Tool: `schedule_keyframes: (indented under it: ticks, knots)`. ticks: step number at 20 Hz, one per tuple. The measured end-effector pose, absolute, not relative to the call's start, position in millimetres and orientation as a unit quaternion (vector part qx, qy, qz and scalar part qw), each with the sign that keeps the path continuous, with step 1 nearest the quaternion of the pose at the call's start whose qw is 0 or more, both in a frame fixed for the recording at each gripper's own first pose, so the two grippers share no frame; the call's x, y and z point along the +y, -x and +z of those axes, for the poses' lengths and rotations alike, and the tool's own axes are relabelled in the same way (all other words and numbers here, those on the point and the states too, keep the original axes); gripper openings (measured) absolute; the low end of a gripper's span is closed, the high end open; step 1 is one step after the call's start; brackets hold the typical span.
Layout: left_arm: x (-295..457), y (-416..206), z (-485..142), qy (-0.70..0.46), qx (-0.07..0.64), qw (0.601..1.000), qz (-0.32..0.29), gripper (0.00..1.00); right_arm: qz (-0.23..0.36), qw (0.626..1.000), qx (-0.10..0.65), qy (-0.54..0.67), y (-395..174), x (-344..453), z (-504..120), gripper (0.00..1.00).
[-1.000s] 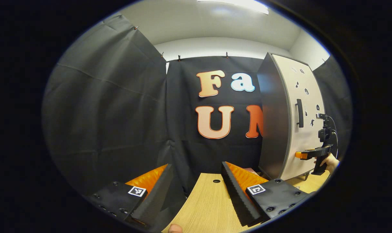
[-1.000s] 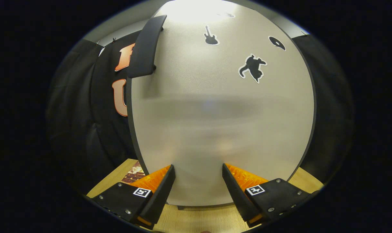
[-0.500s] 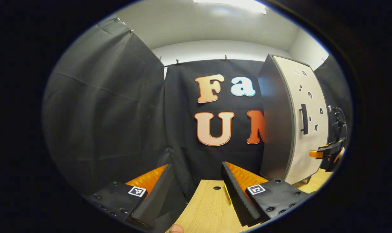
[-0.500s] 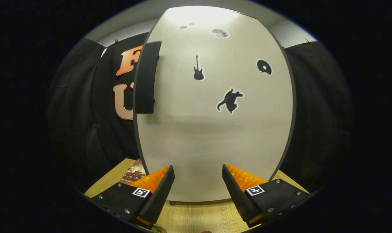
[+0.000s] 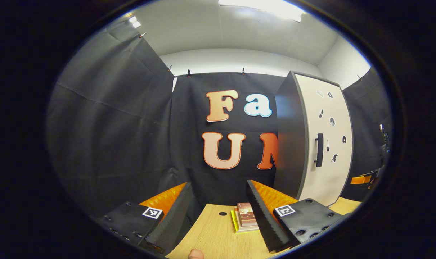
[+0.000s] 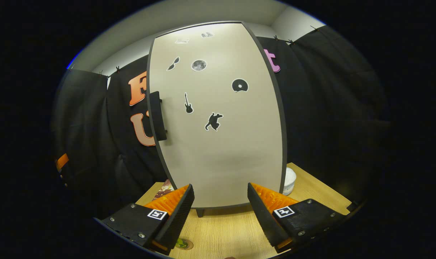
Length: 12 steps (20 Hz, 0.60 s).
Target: Open the cabinet door with the right hand, grasp the bottle in the cabinet with the left hand and place it on the coaster, then close the cabinet door with the right hand.
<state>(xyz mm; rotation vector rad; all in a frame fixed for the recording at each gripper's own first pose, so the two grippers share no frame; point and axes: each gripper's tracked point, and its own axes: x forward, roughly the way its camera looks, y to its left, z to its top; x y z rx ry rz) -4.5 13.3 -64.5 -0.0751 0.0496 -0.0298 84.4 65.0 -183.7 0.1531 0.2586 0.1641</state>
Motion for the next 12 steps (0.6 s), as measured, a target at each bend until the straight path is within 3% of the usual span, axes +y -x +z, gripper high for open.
schedule_keyframes:
  ticks: [5,12]
  knots:
    - [2.5,30.2,-44.0,0.037,0.013,0.999,-0.015,0.98,0.056,0.993,0.105,-0.018,-56.4,31.9,-171.5,0.94]
    - [16.1,47.4,-6.0,0.045,0.016,0.999,-0.012,0.97,0.042,0.999,0.029,0.019,10.3,10.3,-64.5,0.94]
